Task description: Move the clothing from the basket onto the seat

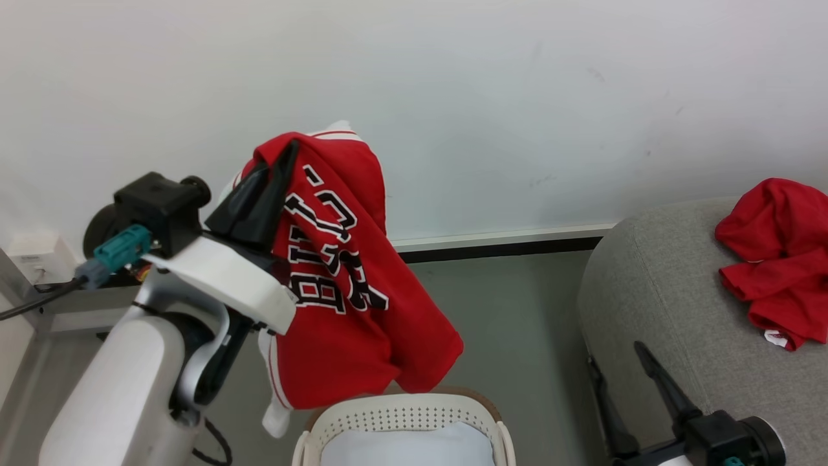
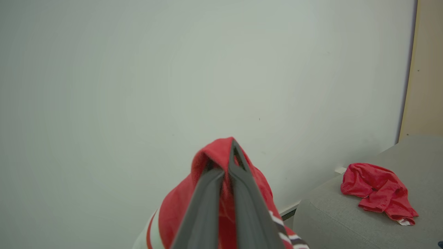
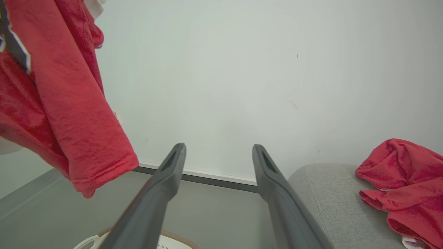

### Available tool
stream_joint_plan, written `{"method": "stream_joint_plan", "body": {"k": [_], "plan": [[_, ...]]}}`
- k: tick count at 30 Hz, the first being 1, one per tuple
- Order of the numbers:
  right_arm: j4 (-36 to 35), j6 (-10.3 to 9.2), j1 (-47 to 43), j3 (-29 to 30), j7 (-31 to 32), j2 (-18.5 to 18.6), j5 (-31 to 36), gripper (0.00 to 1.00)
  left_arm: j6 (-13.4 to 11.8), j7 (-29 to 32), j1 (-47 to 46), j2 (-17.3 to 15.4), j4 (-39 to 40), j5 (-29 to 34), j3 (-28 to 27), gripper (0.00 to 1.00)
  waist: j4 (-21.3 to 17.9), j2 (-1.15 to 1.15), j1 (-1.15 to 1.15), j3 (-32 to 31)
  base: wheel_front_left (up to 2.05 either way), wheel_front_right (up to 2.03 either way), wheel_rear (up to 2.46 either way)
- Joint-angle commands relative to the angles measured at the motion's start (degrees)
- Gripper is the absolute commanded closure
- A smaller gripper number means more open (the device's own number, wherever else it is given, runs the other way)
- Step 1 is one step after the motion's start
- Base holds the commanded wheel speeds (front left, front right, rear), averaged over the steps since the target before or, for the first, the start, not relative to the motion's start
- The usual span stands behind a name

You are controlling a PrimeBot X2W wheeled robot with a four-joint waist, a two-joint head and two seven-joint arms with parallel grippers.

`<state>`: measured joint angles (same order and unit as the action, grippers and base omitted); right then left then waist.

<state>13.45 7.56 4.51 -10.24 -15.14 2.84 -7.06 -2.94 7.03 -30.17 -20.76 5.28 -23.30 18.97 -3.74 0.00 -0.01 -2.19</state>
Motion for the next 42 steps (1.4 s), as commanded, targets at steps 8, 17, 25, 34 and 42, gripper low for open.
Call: {"method": "stream_joint_plan", "body": {"k": [8,17,25,34,42], "plan": [[-2.6,-0.15,3.9,-8.2,0.0,0.1,2.1,0.00,-0.3,0.5,0.9,-0.1,1.3,-1.0,0.7,1.00,0.0,0.00,0.01,0.3,0.00,0.00,0.00],[0.3,-0.15,15.0,-23.4,0.0,0.2,-1.0,0.00,-0.3,0.1,-0.1,1.1,0.8,-1.0,2.1,1.00,0.6,0.00,0.01,0.8,0.00,0.00,0.00],[2.6,-0.15,22.3,-29.7,0.0,0.2,-7.4,0.00,0.1,-0.1,-1.4,3.8,-0.5,-0.7,5.1,1.00,2.4,0.00,0.01,1.5,0.00,0.00,0.00],[7.1,-0.15,25.9,-32.7,0.0,0.2,-12.3,0.00,0.7,-0.6,-2.8,7.3,-3.0,-0.3,8.7,1.00,3.5,0.00,0.01,1.6,0.00,0.00,0.00],[13.1,-0.15,29.1,-35.6,0.0,0.1,-14.2,0.49,0.8,-0.7,-3.7,10.5,-4.6,-0.6,11.7,1.00,4.4,0.00,0.01,1.0,0.00,0.00,0.00]]}}
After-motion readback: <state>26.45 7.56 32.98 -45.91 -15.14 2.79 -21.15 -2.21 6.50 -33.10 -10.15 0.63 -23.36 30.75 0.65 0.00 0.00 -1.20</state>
